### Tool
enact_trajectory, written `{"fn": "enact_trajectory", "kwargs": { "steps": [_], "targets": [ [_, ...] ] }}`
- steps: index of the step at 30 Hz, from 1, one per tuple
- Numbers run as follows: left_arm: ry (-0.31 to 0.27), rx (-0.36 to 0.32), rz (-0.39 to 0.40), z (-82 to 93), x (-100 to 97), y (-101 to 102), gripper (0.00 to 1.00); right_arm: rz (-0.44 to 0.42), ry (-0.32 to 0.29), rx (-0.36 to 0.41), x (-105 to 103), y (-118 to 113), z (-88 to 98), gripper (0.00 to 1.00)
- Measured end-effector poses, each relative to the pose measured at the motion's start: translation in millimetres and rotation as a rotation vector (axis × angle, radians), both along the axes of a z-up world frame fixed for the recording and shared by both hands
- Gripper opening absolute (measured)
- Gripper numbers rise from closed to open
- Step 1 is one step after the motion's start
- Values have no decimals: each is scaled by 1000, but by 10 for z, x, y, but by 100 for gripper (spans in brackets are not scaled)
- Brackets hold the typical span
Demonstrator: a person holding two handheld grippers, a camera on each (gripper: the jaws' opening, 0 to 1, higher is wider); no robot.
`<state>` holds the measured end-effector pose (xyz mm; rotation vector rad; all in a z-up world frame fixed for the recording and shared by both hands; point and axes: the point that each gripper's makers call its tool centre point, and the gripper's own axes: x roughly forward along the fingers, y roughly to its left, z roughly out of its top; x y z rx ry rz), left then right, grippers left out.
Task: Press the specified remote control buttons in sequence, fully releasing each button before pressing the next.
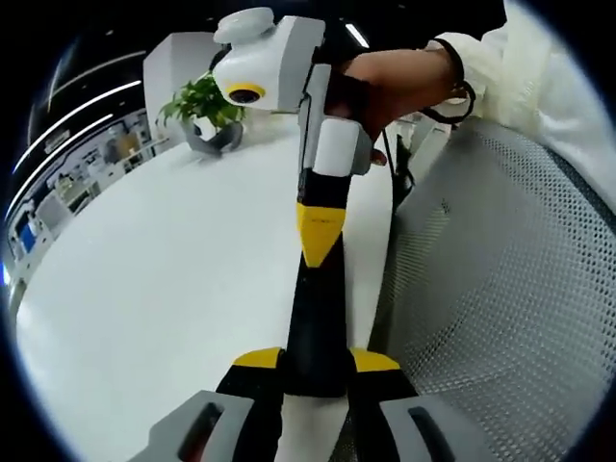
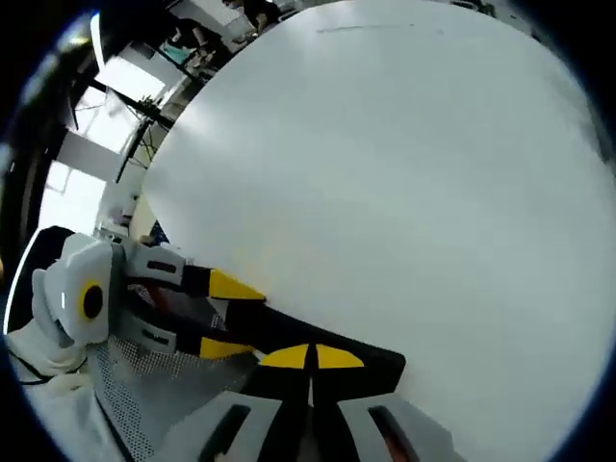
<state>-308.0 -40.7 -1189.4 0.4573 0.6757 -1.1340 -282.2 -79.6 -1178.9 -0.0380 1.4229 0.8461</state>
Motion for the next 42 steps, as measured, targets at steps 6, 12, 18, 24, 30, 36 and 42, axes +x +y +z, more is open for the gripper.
{"fn": "enact_trajectory", "kwargs": {
  "steps": [6,12,18,24,30,36,42],
  "targets": [
    [1,-1,-4,-1,-9,0,25,10,23,-1,36,83,-25,0],
    [1,-4,-7,-3,-8,2,25,24,27,-26,20,68,-52,0],
    [1,-6,-6,-4,-7,3,25,25,12,-53,31,74,-72,0],
    [1,-8,-4,-9,-4,3,25,36,-18,-85,30,88,-83,0],
    [1,-12,-3,-10,-2,0,24,67,-55,-115,30,94,-92,0],
    [0,-13,-1,-10,-2,3,24,32,-73,-104,37,74,-87,0],
    [-2,-12,-2,-10,-2,3,25,28,-110,-113,37,84,-74,0]
  ]
}}
